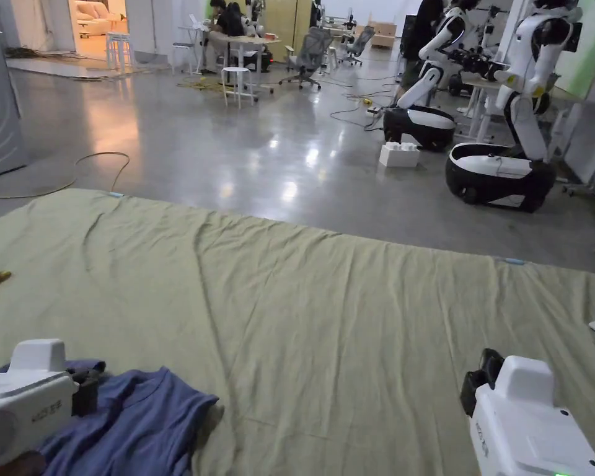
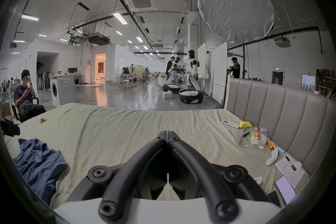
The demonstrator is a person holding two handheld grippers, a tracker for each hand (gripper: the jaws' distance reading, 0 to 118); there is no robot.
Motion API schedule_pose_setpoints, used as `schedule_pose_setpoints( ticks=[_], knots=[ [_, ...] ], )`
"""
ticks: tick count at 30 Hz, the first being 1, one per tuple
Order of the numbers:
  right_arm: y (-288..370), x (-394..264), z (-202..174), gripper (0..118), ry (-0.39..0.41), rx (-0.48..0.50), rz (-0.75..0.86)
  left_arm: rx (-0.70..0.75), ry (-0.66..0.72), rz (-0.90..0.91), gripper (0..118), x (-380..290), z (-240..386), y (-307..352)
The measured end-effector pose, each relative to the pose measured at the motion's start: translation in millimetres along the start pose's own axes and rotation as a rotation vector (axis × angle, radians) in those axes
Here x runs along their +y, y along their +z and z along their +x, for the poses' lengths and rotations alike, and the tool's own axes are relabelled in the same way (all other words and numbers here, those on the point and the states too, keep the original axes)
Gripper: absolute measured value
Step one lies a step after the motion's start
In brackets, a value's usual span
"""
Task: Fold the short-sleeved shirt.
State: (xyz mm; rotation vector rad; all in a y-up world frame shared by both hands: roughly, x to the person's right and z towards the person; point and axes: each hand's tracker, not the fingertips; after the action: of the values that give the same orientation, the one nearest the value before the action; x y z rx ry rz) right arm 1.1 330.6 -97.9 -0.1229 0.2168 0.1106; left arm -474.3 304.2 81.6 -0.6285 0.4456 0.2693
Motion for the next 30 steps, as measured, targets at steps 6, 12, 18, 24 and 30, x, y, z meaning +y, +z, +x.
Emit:
schedule_pose_setpoints(
  ticks=[6, 12, 18, 24, 30],
  knots=[
    [-5, -14, -7, 0, 0.002, 0.014, -0.047, 0.051, 0.003, -0.193, 8, -23, -36, -25],
    [-7, -24, -12, 0, -0.005, 0.024, -0.088, 0.1, -0.017, -0.344, 86, -46, -45, -51],
    [-8, -30, -14, 0, 0.013, 0.036, -0.103, 0.142, 0.001, -0.44, 99, -75, -47, -75],
    [-10, -39, -19, 0, 0.001, 0.041, -0.13, 0.134, -0.08, -0.386, 69, -77, -32, -67],
    [-10, -47, -27, 0, -0.005, 0.061, -0.154, 0.157, -0.072, -0.323, 8, -83, -41, -67]
  ],
)
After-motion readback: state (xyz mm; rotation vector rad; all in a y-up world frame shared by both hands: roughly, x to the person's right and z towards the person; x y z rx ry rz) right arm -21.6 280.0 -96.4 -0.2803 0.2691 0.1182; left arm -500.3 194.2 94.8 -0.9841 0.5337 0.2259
